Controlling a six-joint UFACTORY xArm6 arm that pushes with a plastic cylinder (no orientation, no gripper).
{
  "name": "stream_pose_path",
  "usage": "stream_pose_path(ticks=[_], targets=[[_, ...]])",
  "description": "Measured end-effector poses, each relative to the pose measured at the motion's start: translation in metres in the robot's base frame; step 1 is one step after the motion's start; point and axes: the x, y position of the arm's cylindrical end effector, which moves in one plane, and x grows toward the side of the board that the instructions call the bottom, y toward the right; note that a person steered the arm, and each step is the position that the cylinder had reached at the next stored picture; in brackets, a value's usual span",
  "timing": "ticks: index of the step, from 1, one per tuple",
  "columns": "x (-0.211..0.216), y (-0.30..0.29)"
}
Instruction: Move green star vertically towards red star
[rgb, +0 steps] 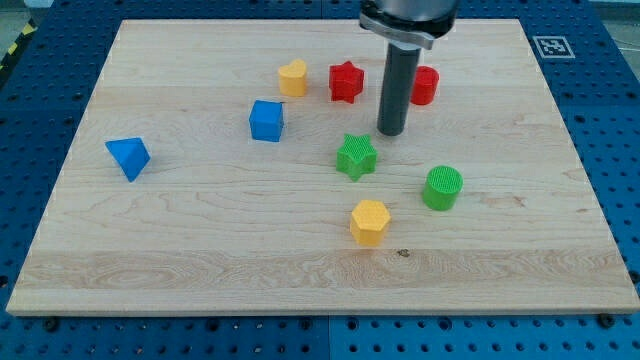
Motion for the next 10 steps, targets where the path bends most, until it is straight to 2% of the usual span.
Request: stream_pose_path(ticks=[5, 8, 10], targets=[[0.000, -0.001], [0.048, -0.019], [0.049, -0.020]])
